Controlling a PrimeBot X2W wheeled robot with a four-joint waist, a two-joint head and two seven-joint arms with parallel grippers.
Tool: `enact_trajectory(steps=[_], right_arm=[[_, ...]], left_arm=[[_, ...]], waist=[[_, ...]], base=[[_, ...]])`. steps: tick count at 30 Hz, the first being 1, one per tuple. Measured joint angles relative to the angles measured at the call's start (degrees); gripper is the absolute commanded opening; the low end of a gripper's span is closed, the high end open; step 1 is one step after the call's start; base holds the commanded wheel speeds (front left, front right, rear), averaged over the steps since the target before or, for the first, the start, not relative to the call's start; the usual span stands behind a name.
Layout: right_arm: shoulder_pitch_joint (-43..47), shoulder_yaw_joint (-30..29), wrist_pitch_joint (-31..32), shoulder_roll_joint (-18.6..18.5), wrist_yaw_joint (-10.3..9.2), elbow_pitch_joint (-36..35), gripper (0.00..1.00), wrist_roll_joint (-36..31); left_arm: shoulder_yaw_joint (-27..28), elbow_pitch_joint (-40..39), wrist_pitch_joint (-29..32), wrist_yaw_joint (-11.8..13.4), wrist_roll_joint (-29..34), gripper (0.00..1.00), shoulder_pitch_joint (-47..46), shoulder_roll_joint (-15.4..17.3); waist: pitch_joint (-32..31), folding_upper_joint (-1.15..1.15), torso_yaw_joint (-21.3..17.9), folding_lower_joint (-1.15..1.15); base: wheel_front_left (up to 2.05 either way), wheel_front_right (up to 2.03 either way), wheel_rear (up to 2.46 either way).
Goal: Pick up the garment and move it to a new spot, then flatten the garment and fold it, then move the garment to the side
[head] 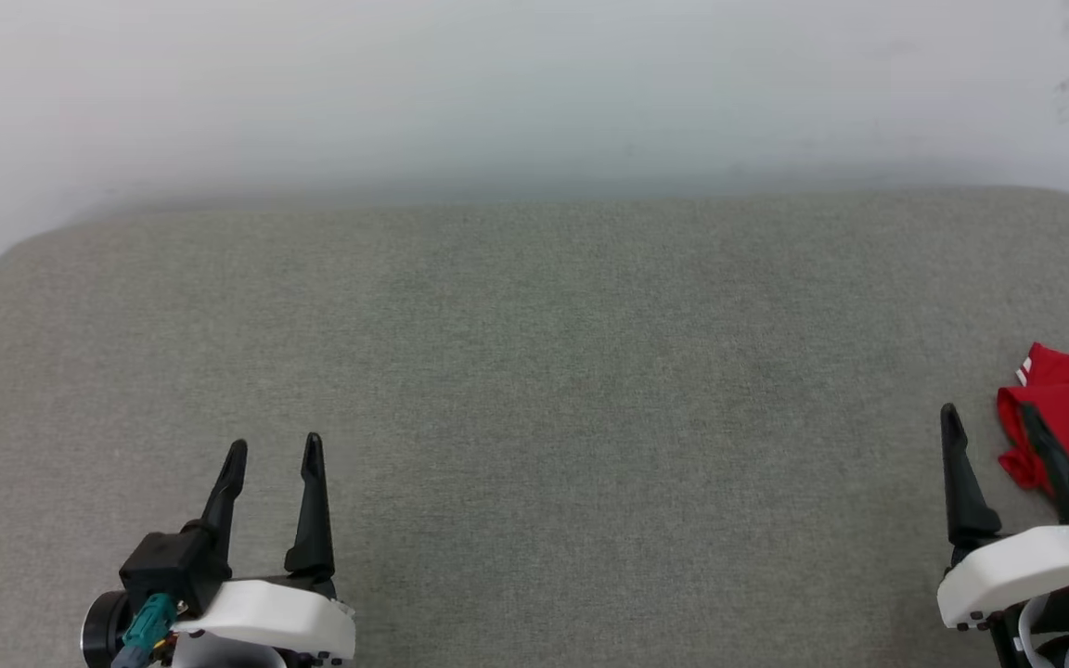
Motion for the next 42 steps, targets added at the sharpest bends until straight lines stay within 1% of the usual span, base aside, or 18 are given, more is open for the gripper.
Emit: enact_trajectory(steps=[5,8,9,15,21,41,42], right_arm=[[5.7,2.4,0.6,0.5,0.00,-5.4,1.00,0.9],[8.9,2.9,1.3,0.7,0.00,-8.3,1.00,1.4],[10.9,3.4,2.1,0.9,0.00,-10.5,1.00,2.0],[12.9,3.8,3.9,1.0,0.00,-13.3,1.00,2.7],[13.2,4.1,4.5,1.0,0.00,-13.8,1.00,3.2],[12.6,4.5,2.9,1.0,-0.01,-10.9,1.00,3.5],[12.7,4.5,2.9,1.0,0.00,-10.6,0.00,3.4]], left_arm=[[0.0,1.5,0.0,0.0,0.4,1.00,1.4,0.7],[-0.2,1.9,0.0,-0.1,0.5,1.00,2.2,1.2],[-0.5,2.3,0.0,-0.1,0.6,1.00,3.0,1.2],[-1.2,3.2,0.0,-0.1,1.0,1.00,3.8,1.4],[-1.9,4.2,0.0,-0.1,1.0,1.00,4.0,1.6],[-2.9,4.2,0.4,0.3,1.5,1.00,3.3,3.1],[-3.0,4.4,0.5,0.2,1.5,0.00,3.4,3.0]], waist=[[-3.0,0.00,1.5,0.00],[-4.2,0.00,1.8,0.00],[-5.0,0.00,1.6,0.00],[-6.0,0.00,1.5,0.01],[-6.2,0.00,1.8,0.01],[-6.3,0.00,2.2,0.02],[-6.3,0.00,2.1,0.01]], base=[[0.00,0.00,0.00],[0.00,0.00,0.00],[0.00,0.00,0.00],[0.00,0.00,0.00],[0.00,0.00,0.00],[0.00,0.00,0.00],[0.00,0.00,0.00]])
